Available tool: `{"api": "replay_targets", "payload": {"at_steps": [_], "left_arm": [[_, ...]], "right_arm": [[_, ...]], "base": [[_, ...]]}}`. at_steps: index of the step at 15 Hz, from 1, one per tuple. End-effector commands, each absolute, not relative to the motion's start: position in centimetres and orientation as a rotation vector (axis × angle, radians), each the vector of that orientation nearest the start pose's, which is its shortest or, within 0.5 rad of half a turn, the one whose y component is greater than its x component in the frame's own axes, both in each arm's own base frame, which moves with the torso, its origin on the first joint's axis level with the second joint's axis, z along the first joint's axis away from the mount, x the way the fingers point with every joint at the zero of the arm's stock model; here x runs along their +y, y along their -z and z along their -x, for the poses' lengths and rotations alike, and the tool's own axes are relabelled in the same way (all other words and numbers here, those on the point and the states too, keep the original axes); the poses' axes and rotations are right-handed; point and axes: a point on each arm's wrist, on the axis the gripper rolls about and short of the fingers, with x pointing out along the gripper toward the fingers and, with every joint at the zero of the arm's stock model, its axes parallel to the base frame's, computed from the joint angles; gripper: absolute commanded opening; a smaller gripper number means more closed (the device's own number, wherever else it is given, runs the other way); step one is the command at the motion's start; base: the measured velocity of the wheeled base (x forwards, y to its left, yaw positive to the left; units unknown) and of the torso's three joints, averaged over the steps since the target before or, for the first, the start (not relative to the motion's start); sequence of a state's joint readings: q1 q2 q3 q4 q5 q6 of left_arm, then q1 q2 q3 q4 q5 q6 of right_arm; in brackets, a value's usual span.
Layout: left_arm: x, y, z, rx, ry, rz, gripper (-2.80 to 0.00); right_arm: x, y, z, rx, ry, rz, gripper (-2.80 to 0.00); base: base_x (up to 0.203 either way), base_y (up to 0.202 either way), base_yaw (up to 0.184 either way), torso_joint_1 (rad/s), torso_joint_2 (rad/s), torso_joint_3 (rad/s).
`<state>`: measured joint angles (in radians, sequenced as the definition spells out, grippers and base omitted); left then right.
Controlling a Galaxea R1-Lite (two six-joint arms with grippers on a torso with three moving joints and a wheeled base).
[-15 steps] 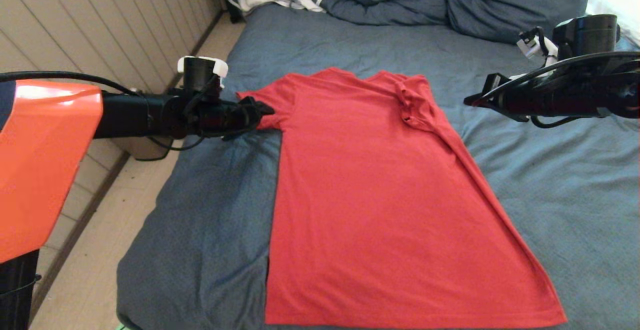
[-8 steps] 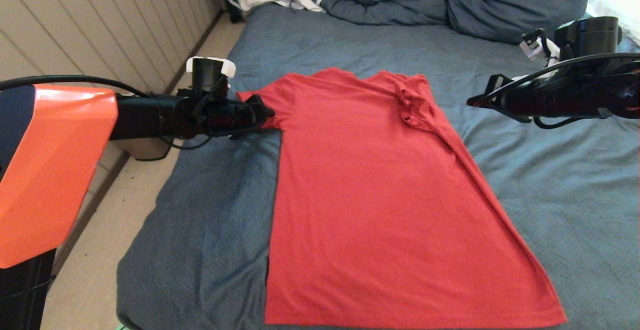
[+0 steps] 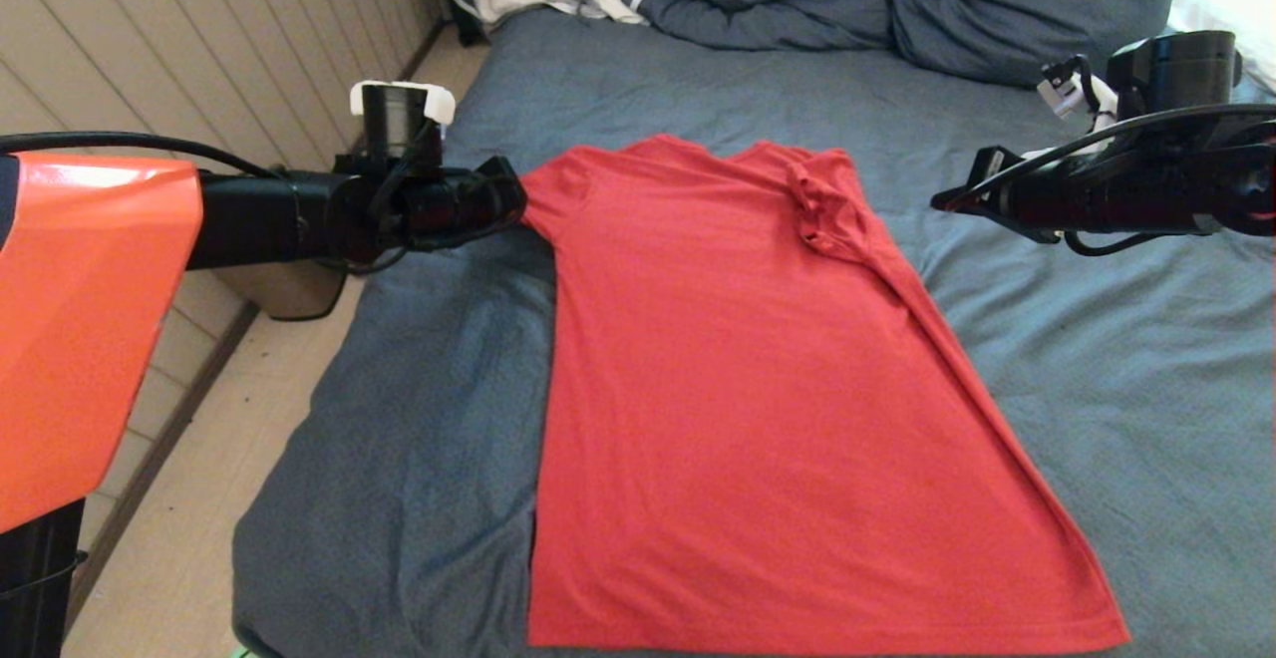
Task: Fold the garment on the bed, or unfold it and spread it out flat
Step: Fold the red T-shirt
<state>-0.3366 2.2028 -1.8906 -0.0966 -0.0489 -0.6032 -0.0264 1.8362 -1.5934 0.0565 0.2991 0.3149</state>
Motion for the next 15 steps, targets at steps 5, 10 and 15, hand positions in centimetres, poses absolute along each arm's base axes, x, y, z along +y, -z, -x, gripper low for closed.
{"api": "replay_targets", "payload": {"at_steps": [5, 10, 15], "left_arm": [[-20.4, -23.9, -42.0, 0.323, 0.389, 0.495, -2.8], [-26.3, -20.3, -40.5, 0.34, 0.427, 0.292, -2.8], [-27.7, -19.0, -40.5, 0.327, 0.424, 0.236, -2.8]], "right_arm": [[-0.3, -29.1, -36.4, 0.333, -0.224, -0.361, -2.8], [-0.3, -29.2, -36.3, 0.33, -0.226, -0.362, -2.8], [-0.7, -29.3, -36.3, 0.327, -0.222, -0.364, -2.8]], "base": [[0.0, 0.0, 0.0, 0.0, 0.0, 0.0], [0.0, 0.0, 0.0, 0.0, 0.0, 0.0], [0.0, 0.0, 0.0, 0.0, 0.0, 0.0]]}}
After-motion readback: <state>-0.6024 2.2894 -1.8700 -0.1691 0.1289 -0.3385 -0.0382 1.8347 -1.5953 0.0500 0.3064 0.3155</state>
